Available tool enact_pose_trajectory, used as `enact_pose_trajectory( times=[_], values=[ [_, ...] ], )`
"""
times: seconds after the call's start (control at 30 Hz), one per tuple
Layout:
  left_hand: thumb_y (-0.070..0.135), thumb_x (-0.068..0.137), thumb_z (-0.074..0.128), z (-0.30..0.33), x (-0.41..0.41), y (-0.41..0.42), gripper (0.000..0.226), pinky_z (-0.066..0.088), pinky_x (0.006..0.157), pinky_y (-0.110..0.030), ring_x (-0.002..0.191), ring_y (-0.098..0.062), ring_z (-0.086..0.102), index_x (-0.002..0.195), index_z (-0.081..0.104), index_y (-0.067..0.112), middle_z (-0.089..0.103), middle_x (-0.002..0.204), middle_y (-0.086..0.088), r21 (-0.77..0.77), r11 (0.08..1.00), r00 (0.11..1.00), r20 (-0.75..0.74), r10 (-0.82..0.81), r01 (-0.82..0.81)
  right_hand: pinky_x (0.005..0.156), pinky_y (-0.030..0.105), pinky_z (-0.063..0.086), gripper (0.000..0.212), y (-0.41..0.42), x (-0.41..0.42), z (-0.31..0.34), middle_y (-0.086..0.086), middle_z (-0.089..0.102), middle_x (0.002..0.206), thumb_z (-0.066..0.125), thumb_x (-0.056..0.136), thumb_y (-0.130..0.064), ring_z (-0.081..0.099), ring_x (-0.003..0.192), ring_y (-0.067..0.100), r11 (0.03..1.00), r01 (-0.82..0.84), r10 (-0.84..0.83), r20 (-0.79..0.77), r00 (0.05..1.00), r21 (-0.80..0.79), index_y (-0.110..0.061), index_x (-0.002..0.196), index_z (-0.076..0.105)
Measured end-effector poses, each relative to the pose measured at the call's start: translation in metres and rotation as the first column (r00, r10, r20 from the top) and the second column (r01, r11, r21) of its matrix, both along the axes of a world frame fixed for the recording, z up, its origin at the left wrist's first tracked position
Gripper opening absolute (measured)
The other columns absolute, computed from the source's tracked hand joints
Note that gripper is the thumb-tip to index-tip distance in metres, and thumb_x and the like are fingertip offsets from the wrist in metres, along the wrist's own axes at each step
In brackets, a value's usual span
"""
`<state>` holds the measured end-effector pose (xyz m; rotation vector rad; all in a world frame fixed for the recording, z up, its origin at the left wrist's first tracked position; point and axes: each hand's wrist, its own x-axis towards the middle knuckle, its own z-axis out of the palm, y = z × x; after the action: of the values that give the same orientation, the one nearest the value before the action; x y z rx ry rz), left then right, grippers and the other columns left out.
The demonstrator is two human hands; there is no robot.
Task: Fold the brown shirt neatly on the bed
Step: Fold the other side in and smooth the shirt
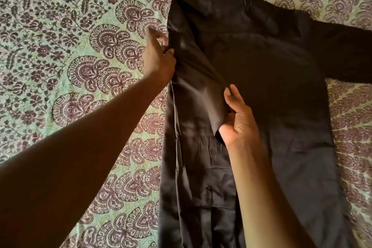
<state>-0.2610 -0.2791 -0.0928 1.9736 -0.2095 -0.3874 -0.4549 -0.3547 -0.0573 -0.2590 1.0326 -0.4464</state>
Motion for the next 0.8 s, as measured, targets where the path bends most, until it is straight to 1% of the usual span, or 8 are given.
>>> enact_pose_trajectory(
  times=[0.1, 0.17, 0.23, 0.33, 0.43, 0.6, 0.7, 0.8],
  values=[
    [-0.002, 0.062, 0.039, 0.004, 0.002, 0.0, 0.045, 0.042, 0.063, -0.031, 0.076, -0.017, 0.059, 0.093, 0.051, 0.028, 0.064, 0.093, 0.003, -0.013, 0.997, 0.996, 0.045, -0.073, 0.073, 0.085, 0.033, 0.063, 0.043, -0.005, 0.005, -0.004, 0.007, 0.08, 0.091, 0.06, 0.093, 0.011, 0.078, 0.085, 0.019, 0.998, -0.049, 0.05, 0.006, 0.999, -0.04, -0.018, 0.124, 0.068],
    [0.001, 0.058, 0.039, 0.009, 0.005, -0.003, 0.043, 0.045, 0.068, -0.024, 0.078, -0.01, 0.062, 0.076, 0.063, 0.031, 0.069, 0.086, 0.008, -0.017, 0.995, 0.995, 0.019, -0.099, 0.099, 0.093, 0.033, 0.06, 0.051, -0.007, 0.004, -0.005, 0.008, 0.08, 0.099, 0.054, 0.093, 0.012, 0.077, 0.092, 0.02, 0.992, -0.108, 0.11, 0.028, 0.994, -0.066, -0.017, 0.134, 0.064],
    [0.002, 0.058, 0.042, 0.015, 0.007, -0.006, 0.042, 0.051, 0.073, -0.023, 0.079, -0.01, 0.067, 0.07, 0.072, 0.029, 0.073, 0.081, 0.005, -0.071, 0.995, 0.995, -0.072, -0.073, 0.068, 0.102, 0.036, 0.056, 0.054, -0.009, 0.003, -0.005, 0.011, 0.078, 0.11, 0.049, 0.092, 0.011, 0.075, 0.101, 0.024, 0.984, -0.169, 0.172, 0.056, 0.983, -0.061, -0.013, 0.138, 0.063],
    [0.002, 0.059, 0.058, 0.02, 0.011, -0.008, 0.031, 0.056, 0.072, -0.031, 0.079, -0.019, 0.07, 0.072, 0.077, 0.023, 0.074, 0.079, -0.003, -0.156, 0.988, 0.984, -0.178, -0.01, -0.018, 0.097, 0.031, 0.058, 0.051, -0.009, 0.002, -0.003, 0.012, 0.077, 0.115, 0.046, 0.093, 0.008, 0.076, 0.101, 0.023, 0.979, -0.195, 0.199, 0.072, 0.977, -0.055, -0.008, 0.138, 0.063],
    [-0.004, 0.067, 0.074, 0.024, 0.012, -0.008, 0.029, 0.06, 0.072, -0.028, 0.074, -0.01, 0.071, 0.078, 0.076, 0.022, 0.074, 0.079, 0.001, -0.17, 0.985, 0.986, -0.159, -0.044, 0.017, 0.088, 0.024, 0.061, 0.057, -0.008, 0.004, -0.004, 0.007, 0.079, 0.106, 0.048, 0.093, 0.014, 0.077, 0.095, 0.017, 0.976, -0.183, 0.192, 0.071, 0.979, -0.118, -0.011, 0.142, 0.06],
    [-0.009, 0.066, 0.078, 0.021, 0.015, -0.006, 0.045, 0.06, 0.074, -0.025, 0.09, -0.011, 0.073, 0.104, 0.077, 0.014, 0.075, 0.108, -0.009, -0.181, 0.98, 0.988, -0.11, -0.108, 0.087, 0.086, 0.025, 0.059, 0.074, -0.003, 0.006, -0.012, 0.004, 0.077, 0.116, 0.06, 0.083, 0.022, 0.073, 0.108, 0.016, 0.91, -0.267, 0.278, -0.011, 0.961, -0.317, -0.017, 0.145, 0.057],
    [-0.011, 0.062, 0.077, 0.024, 0.017, -0.009, 0.059, 0.063, 0.079, -0.032, 0.102, -0.014, 0.073, 0.116, 0.074, 0.013, 0.072, 0.118, -0.007, -0.209, 0.974, 0.984, -0.134, -0.12, 0.091, 0.087, 0.026, 0.06, 0.071, -0.005, 0.007, -0.015, 0.01, 0.074, 0.123, 0.066, 0.079, 0.018, 0.074, 0.107, 0.017, 0.936, -0.191, 0.192, -0.026, 0.981, -0.295, -0.017, 0.141, 0.06],
    [-0.007, 0.057, 0.078, 0.028, 0.018, -0.014, 0.072, 0.064, 0.085, -0.041, 0.11, -0.019, 0.072, 0.125, 0.07, 0.015, 0.068, 0.129, -0.005, -0.195, 0.973, 0.972, -0.175, -0.154, 0.12, 0.101, 0.031, 0.056, 0.072, -0.01, 0.006, -0.019, 0.011, 0.073, 0.126, 0.072, 0.072, 0.006, 0.073, 0.113, 0.02, 0.965, -0.134, 0.14, 0.011, 0.99, -0.224, -0.019, 0.139, 0.063]
  ],
)
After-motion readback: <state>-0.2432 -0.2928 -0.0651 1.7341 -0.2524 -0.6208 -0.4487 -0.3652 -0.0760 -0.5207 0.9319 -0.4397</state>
